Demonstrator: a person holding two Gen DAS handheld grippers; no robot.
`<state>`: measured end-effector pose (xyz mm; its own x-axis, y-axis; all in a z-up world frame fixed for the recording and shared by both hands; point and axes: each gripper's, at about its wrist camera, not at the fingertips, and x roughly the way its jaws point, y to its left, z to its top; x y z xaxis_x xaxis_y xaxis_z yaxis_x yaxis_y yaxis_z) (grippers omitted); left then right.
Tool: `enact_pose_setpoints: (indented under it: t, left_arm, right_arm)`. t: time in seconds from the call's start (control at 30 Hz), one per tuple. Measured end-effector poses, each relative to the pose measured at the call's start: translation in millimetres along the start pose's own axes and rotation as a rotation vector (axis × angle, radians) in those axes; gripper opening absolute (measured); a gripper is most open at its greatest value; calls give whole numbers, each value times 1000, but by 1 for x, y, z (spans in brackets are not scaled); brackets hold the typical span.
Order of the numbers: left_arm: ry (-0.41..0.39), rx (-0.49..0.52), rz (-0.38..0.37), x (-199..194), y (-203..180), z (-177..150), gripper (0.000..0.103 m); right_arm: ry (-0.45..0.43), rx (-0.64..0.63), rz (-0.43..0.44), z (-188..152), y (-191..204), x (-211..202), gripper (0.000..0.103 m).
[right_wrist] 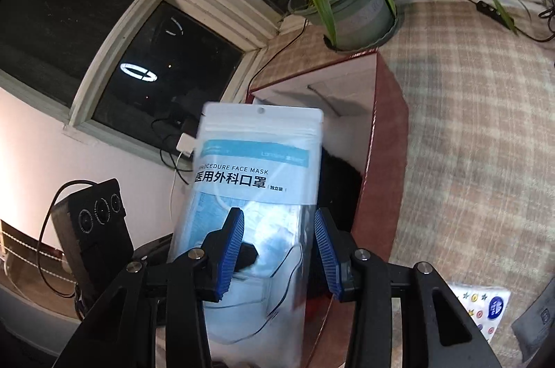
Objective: Organize soft objects
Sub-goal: 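Lower the mask bag into the box and open the left tool, then withdraw the left tool toward the dotted tissue pack while the right tool approaches the yellow-green cloth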
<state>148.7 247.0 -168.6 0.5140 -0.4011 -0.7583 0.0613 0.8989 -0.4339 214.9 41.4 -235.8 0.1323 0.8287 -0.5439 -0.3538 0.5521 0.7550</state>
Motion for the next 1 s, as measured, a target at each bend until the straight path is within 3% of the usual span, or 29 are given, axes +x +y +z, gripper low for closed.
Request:
enact_pose_setpoints:
  t: [0.2,0.47,0.77,1.0]
  left_arm:
    - [-23,-14,84,-12,16,6,49]
    - [-88,5,114,-32,18,14,49]
    - [-113,30,89,-43,1,8,50]
    - [-113,74,55,-44,-30,-2,55]
  right_arm:
    - [-6,0,-22,3,-6,-5,40]
    - [-24,-23,-54,0,-8,-17,45]
    - [-58,-74,-108,-9,-11,-45,49]
    - [-98,-138,-198,-21,-23,-86,50]
